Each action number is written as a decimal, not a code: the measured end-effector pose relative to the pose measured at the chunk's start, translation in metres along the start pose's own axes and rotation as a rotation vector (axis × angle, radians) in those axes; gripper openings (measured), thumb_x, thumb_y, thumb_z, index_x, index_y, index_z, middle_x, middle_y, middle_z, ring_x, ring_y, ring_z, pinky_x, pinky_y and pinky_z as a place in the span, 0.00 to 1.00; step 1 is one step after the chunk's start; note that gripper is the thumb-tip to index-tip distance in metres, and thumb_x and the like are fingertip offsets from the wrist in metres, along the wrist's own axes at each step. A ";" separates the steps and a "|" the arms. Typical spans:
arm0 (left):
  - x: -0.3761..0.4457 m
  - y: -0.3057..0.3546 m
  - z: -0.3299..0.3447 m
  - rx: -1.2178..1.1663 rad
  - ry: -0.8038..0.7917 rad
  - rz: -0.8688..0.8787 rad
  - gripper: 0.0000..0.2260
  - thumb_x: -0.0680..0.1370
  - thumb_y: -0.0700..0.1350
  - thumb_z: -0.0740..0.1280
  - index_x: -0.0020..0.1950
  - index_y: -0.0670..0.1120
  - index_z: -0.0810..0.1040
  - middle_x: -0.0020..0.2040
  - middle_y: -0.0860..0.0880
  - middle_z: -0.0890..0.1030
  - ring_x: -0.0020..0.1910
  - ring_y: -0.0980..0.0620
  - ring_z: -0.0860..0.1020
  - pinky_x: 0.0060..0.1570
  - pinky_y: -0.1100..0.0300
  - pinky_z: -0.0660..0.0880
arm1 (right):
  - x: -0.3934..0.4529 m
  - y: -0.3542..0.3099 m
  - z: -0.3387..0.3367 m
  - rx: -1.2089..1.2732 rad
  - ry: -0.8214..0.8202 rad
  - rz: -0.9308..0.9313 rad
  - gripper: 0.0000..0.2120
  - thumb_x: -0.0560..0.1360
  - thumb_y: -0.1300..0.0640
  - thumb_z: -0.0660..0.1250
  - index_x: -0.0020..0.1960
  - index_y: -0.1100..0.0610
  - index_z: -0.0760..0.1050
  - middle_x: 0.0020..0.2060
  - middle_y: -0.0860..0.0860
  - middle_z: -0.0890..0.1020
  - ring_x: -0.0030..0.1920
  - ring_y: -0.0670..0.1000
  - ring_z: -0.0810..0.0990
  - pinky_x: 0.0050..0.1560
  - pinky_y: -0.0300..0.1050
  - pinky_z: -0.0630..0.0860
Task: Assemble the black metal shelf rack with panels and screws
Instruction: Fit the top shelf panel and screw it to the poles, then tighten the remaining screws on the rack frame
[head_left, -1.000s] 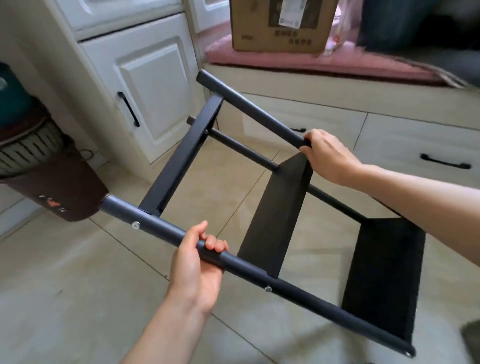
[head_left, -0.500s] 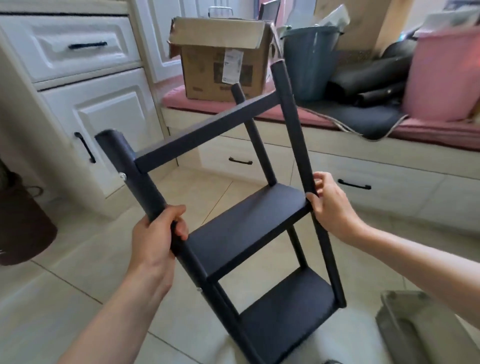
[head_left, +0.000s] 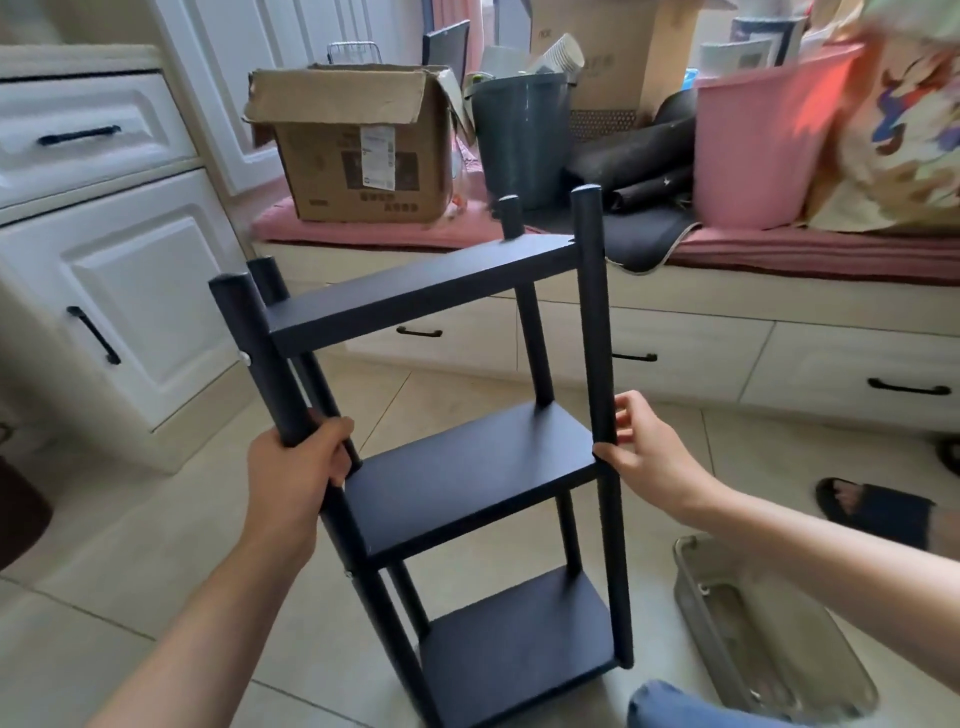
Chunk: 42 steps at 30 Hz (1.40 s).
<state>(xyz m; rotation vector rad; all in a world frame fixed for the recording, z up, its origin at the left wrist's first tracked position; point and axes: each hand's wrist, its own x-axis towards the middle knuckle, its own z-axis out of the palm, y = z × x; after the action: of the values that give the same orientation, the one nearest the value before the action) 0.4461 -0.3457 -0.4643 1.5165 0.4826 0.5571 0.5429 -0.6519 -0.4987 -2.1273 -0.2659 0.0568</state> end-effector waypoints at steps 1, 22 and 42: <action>0.000 0.000 0.001 0.008 -0.017 0.003 0.19 0.75 0.39 0.71 0.27 0.50 0.70 0.23 0.50 0.68 0.23 0.52 0.67 0.34 0.56 0.67 | -0.003 0.001 -0.002 0.003 0.004 0.010 0.13 0.76 0.66 0.68 0.54 0.55 0.69 0.46 0.52 0.79 0.50 0.53 0.80 0.46 0.42 0.77; -0.003 0.009 -0.019 0.251 -0.257 0.200 0.01 0.78 0.49 0.72 0.48 0.54 0.84 0.26 0.48 0.72 0.28 0.50 0.70 0.37 0.54 0.71 | -0.047 -0.002 -0.035 -0.073 -0.320 0.095 0.25 0.71 0.61 0.75 0.51 0.32 0.71 0.46 0.51 0.83 0.45 0.50 0.84 0.38 0.43 0.83; -0.006 0.010 0.001 0.469 0.024 0.020 0.11 0.76 0.44 0.74 0.55 0.44 0.77 0.47 0.46 0.82 0.51 0.43 0.80 0.46 0.54 0.72 | -0.078 0.002 -0.019 0.070 -0.142 -0.011 0.30 0.72 0.69 0.73 0.46 0.31 0.74 0.42 0.51 0.83 0.35 0.41 0.81 0.34 0.30 0.74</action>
<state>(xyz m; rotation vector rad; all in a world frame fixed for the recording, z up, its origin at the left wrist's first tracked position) 0.4412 -0.3501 -0.4542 1.9632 0.6487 0.4987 0.4701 -0.6852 -0.4953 -2.0552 -0.3545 0.2087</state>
